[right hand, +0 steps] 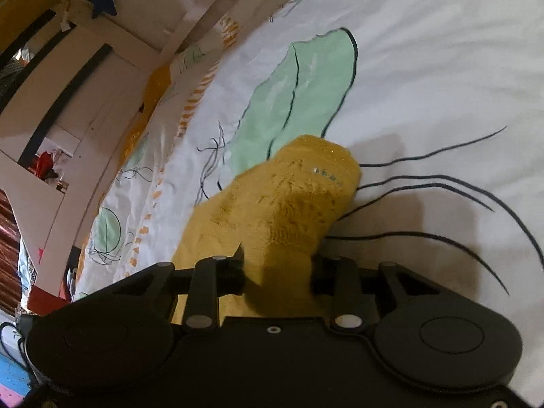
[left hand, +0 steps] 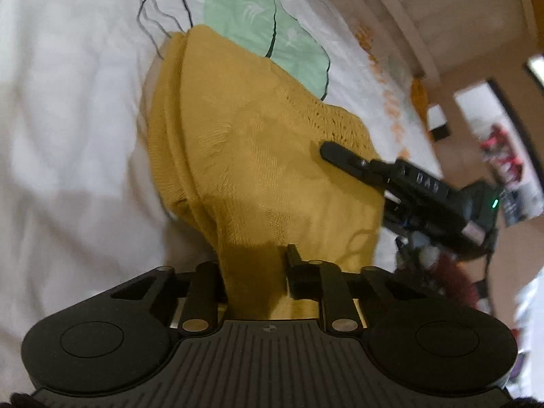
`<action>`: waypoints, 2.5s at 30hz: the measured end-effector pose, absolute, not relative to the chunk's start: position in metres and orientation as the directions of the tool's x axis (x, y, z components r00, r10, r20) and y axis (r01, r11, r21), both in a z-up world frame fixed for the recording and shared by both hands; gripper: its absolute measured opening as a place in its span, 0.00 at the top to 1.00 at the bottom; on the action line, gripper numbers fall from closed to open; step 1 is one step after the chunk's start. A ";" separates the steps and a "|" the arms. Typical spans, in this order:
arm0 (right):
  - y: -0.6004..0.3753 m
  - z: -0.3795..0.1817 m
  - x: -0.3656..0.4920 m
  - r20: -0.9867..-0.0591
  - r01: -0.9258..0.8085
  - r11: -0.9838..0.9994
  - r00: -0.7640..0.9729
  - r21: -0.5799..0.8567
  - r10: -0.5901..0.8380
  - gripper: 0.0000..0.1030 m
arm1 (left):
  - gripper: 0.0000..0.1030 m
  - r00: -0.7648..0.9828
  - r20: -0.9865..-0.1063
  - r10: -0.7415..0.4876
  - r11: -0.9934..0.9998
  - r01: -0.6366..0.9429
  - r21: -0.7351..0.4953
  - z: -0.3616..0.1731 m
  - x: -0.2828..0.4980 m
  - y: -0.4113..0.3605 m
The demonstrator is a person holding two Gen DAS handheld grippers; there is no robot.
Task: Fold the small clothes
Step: 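Lift the sweater edge with the left gripper and fold it over the stack, then open the left gripper and pull both tools back from the sweater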
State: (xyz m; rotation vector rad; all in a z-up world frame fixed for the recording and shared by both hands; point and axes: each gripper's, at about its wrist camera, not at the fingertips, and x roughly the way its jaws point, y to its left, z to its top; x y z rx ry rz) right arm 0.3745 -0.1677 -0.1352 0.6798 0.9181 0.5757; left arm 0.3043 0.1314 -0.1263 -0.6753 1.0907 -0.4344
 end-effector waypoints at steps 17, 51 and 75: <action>-0.205 -0.071 0.202 -0.536 -0.134 0.630 0.410 0.765 0.738 0.62 | 0.85 0.304 -0.580 -0.756 0.642 0.167 -0.748 -0.070 0.148 0.078; -0.228 -0.080 0.121 -0.645 -0.033 0.952 0.728 0.304 0.231 0.00 | 0.17 0.682 -0.705 -0.195 0.979 0.094 -0.179 -0.069 0.118 0.024; -0.215 -0.065 0.115 -0.628 -0.011 0.993 0.773 0.119 0.084 0.00 | 0.01 0.711 -0.703 0.006 0.999 -0.037 -0.028 -0.066 0.106 0.037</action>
